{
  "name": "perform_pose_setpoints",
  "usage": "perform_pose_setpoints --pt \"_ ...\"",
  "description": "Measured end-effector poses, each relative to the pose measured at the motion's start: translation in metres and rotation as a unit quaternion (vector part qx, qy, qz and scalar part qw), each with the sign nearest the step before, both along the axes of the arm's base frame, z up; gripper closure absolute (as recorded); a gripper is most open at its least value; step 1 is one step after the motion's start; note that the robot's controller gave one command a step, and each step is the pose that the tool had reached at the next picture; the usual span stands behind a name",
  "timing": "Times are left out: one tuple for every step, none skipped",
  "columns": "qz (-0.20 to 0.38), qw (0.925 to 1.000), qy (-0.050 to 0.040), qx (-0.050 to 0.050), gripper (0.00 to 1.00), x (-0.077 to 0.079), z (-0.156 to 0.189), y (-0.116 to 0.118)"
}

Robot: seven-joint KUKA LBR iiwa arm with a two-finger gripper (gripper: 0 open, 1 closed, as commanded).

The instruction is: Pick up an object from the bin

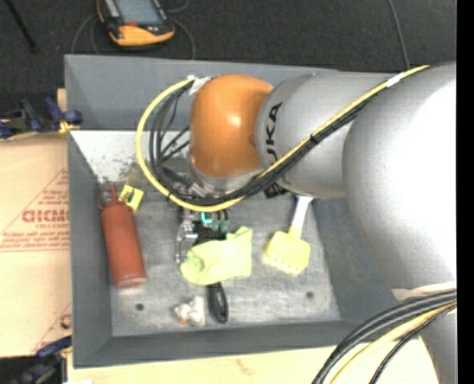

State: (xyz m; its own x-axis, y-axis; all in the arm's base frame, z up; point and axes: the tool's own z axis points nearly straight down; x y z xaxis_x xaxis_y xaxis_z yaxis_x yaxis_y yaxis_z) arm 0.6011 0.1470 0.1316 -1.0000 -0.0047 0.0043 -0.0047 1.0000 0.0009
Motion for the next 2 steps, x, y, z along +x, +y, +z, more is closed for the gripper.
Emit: perform_pose_setpoints --pt "-0.001 1.0000 -0.0038 0.001 0.00 0.002 0.004 0.000" --pt "0.090 0.9959 -0.0073 0.001 0.00 -0.020 -0.016 -0.016"
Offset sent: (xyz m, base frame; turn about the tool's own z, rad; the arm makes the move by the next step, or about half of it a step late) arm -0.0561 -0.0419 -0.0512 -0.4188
